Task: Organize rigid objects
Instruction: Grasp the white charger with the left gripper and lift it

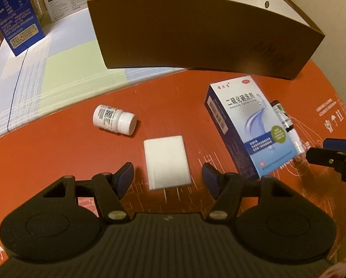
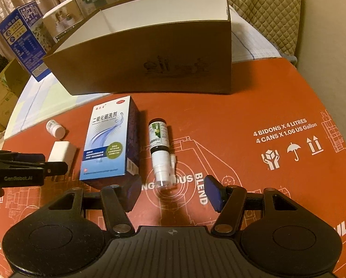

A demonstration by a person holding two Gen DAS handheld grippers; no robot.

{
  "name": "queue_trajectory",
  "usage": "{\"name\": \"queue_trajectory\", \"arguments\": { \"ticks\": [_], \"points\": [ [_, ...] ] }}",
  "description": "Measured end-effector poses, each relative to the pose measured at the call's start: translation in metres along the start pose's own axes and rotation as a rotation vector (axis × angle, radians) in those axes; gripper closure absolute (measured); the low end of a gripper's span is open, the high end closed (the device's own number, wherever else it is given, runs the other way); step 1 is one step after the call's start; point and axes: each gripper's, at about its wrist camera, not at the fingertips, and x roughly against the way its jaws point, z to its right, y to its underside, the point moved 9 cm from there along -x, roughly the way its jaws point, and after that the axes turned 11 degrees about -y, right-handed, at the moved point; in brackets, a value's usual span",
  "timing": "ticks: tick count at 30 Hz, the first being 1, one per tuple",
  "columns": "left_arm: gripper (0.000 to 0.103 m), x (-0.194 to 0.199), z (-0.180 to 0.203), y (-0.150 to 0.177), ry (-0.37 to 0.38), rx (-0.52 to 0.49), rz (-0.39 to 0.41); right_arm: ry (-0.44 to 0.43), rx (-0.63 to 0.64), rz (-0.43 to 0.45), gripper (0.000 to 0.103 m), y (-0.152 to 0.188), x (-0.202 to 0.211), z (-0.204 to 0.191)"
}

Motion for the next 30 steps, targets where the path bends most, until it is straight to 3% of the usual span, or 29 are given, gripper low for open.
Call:
{"name": "queue_trajectory", "arguments": {
  "ticks": [3, 14, 19, 24, 30],
  "points": [
    [0.043, -0.008, 0.001, -0.003, -0.012, -0.007, -0.004, -0.001, 0.01, -0.006, 0.045, -0.002, -0.005, 0.003],
    [0.064, -0.021, 0.003, -0.009, -0.028, -0.014, 0.0, -0.014, 0.088, -0.018, 0.046, -0.015, -0.029, 0.001],
    [0.066, -0.021, 0.004, -0.011, -0.029, -0.007, 0.008, -0.007, 0.154, -0.033, 0.047, -0.022, -0.043, -0.003],
    [0.066, -0.021, 0.004, -0.01, -0.032, 0.0, 0.016, 0.002, 0.227, -0.03, 0.059, -0.026, -0.052, -0.009],
    [0.066, -0.019, 0.004, -0.008, -0.033, -0.002, 0.024, 0.025, 0.292, -0.029, 0.081, -0.027, -0.059, -0.013]
  ]
}}
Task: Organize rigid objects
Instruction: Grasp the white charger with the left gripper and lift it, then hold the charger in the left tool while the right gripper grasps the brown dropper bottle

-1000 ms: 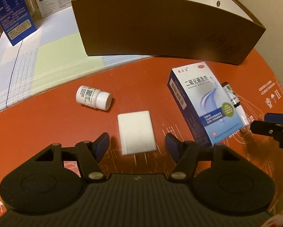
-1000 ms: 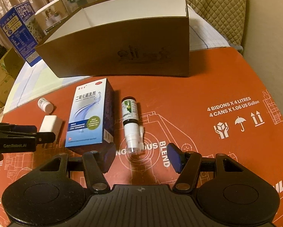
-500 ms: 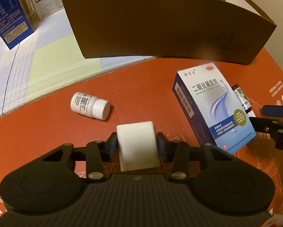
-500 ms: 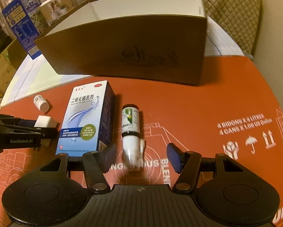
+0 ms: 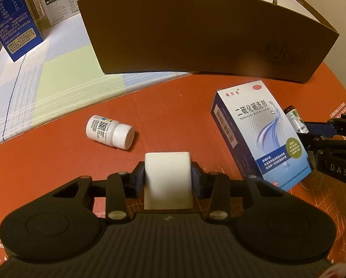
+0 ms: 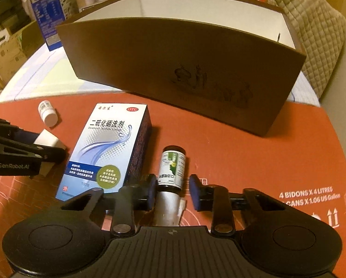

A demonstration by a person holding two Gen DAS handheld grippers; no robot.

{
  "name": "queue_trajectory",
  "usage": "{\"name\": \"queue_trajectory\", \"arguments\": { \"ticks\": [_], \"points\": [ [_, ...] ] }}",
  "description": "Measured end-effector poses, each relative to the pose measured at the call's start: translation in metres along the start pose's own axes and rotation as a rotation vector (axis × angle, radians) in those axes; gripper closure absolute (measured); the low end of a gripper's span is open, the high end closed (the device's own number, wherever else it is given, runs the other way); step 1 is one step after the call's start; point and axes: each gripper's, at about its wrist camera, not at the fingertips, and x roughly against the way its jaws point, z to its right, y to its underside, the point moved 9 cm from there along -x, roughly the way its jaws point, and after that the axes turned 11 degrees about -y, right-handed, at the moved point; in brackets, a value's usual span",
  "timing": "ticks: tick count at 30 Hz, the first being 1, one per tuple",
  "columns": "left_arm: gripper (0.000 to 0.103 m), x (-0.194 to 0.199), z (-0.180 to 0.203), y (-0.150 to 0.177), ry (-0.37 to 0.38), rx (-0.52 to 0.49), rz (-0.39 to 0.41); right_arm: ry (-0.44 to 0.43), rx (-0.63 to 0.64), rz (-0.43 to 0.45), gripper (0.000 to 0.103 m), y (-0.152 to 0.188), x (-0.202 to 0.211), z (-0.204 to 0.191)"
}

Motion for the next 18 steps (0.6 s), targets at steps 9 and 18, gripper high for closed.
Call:
{"name": "queue_trajectory", "arguments": {
  "ticks": [9, 18],
  "points": [
    [0.066, 0.004, 0.001, 0.007, 0.013, -0.014, -0.001, 0.005, 0.013, -0.009, 0.083, 0.008, 0.004, -0.004],
    [0.066, 0.013, 0.0, 0.023, 0.028, -0.036, -0.015, 0.005, 0.028, -0.02, 0.083, 0.023, 0.012, -0.013]
  ]
}}
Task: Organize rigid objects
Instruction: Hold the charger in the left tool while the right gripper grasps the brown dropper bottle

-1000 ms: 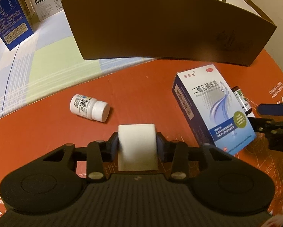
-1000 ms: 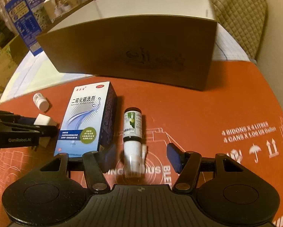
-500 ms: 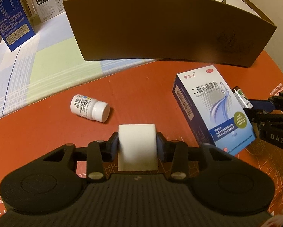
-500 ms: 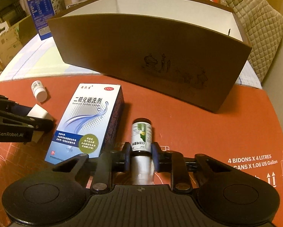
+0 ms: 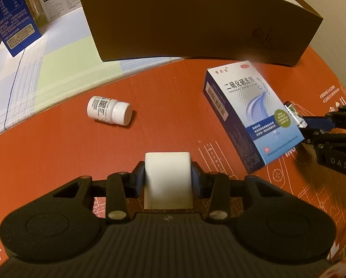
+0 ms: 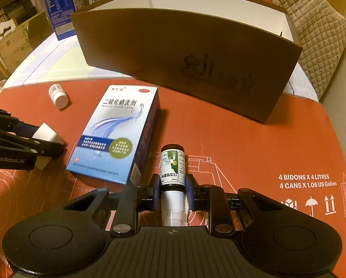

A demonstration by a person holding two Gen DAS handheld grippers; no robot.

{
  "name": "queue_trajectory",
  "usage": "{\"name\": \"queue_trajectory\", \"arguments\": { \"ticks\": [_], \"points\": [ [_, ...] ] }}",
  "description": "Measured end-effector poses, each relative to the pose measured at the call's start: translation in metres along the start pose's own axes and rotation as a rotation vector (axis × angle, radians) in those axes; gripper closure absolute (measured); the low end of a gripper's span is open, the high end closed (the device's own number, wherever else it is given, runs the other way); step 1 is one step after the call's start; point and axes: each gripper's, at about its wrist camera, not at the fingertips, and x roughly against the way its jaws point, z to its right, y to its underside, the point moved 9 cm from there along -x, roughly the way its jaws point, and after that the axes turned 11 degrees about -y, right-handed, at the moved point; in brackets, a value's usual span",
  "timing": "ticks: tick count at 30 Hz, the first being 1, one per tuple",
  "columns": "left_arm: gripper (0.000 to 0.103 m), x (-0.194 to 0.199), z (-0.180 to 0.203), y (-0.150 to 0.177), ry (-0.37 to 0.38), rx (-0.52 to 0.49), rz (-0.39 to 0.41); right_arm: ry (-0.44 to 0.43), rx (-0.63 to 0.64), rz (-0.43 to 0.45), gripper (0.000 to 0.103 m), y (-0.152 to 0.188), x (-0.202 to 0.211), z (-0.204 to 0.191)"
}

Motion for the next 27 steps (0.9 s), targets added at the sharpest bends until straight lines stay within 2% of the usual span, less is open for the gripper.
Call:
{"name": "queue_trajectory", "arguments": {
  "ticks": [27],
  "points": [
    [0.067, 0.003, 0.0039, 0.0002, -0.009, -0.014, 0.002, 0.014, -0.023, -0.001, 0.083, -0.002, 0.0015, 0.0021]
  ]
}}
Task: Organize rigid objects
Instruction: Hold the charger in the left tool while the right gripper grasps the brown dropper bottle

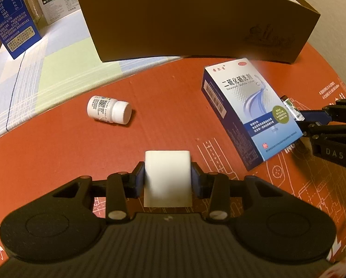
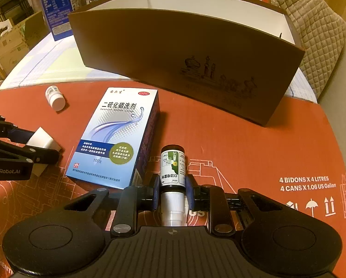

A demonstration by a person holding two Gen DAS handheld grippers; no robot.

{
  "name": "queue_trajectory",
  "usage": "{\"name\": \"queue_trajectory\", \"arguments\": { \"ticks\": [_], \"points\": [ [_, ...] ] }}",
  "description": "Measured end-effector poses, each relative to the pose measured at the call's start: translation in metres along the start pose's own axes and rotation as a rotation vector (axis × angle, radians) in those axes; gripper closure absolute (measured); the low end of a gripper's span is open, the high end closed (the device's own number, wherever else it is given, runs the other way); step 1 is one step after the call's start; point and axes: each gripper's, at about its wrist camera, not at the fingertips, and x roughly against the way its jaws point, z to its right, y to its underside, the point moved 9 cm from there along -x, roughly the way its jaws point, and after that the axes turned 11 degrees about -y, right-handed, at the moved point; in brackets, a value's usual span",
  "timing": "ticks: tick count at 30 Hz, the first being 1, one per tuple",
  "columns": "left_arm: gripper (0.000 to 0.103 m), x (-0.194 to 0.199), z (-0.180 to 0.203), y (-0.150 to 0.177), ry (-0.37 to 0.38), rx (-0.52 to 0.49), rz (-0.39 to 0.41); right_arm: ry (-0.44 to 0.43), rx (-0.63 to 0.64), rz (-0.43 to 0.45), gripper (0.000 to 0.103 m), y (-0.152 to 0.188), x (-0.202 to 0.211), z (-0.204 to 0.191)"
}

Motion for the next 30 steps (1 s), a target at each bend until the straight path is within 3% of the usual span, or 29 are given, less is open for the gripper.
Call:
{"name": "queue_trajectory", "arguments": {
  "ticks": [30],
  "points": [
    [0.067, 0.049, -0.006, -0.03, 0.023, 0.025, 0.1, -0.024, -0.027, 0.069, 0.083, -0.02, 0.04, -0.008]
  ]
}}
